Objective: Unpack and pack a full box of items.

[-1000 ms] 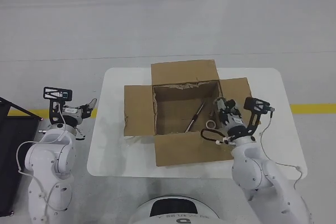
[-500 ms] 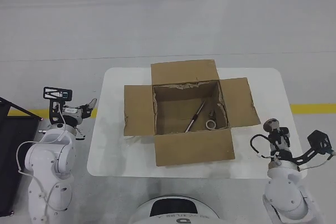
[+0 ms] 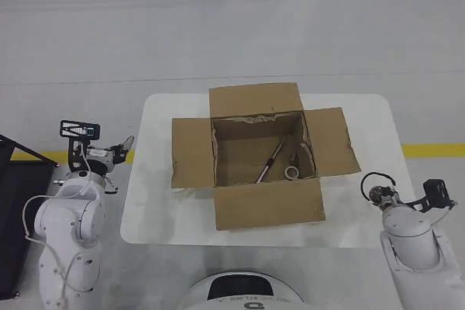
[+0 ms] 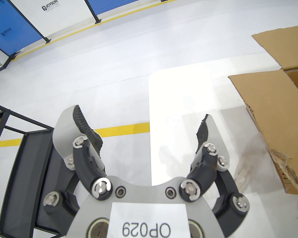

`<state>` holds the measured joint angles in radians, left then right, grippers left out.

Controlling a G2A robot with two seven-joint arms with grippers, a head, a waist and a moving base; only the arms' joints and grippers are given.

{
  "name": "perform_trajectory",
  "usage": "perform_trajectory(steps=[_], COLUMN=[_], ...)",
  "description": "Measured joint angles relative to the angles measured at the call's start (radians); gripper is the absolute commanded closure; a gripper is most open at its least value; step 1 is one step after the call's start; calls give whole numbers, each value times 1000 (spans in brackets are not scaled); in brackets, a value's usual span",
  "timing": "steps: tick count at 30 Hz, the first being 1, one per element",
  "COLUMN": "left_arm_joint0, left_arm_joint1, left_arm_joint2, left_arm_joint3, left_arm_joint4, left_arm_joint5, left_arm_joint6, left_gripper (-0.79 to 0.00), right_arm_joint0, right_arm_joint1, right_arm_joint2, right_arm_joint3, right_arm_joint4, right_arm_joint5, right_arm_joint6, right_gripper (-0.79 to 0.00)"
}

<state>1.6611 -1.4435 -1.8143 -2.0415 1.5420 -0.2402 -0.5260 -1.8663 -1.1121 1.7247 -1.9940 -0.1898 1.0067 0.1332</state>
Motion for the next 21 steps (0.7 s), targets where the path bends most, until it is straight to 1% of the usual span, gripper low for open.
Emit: perform_trajectory(steps=[2,6,12,21], left_arm_joint0=[0,0,0,0], left_arm_joint1=[0,0,0,0], left_arm_joint2=[0,0,0,0], left_arm_joint3=[0,0,0,0], left_arm_joint4=[0,0,0,0], left_arm_joint5=[0,0,0,0], left_arm_joint6=[0,0,0,0], left_gripper=[-785,-785,-785,-785], right_arm_joint0=[49,104,217,225], right_arm_joint1=[5,8,-3,-3], right_arm_joint2=[-18,-29,-43,-44], right_arm_joint3=[56,132,303,313], right_arm_joint4=[-34,-86,-168,-173], right_arm_joint5=[9,5,6,6], right_arm_joint6=[38,77,138,145], right_gripper=[0,0,0,0])
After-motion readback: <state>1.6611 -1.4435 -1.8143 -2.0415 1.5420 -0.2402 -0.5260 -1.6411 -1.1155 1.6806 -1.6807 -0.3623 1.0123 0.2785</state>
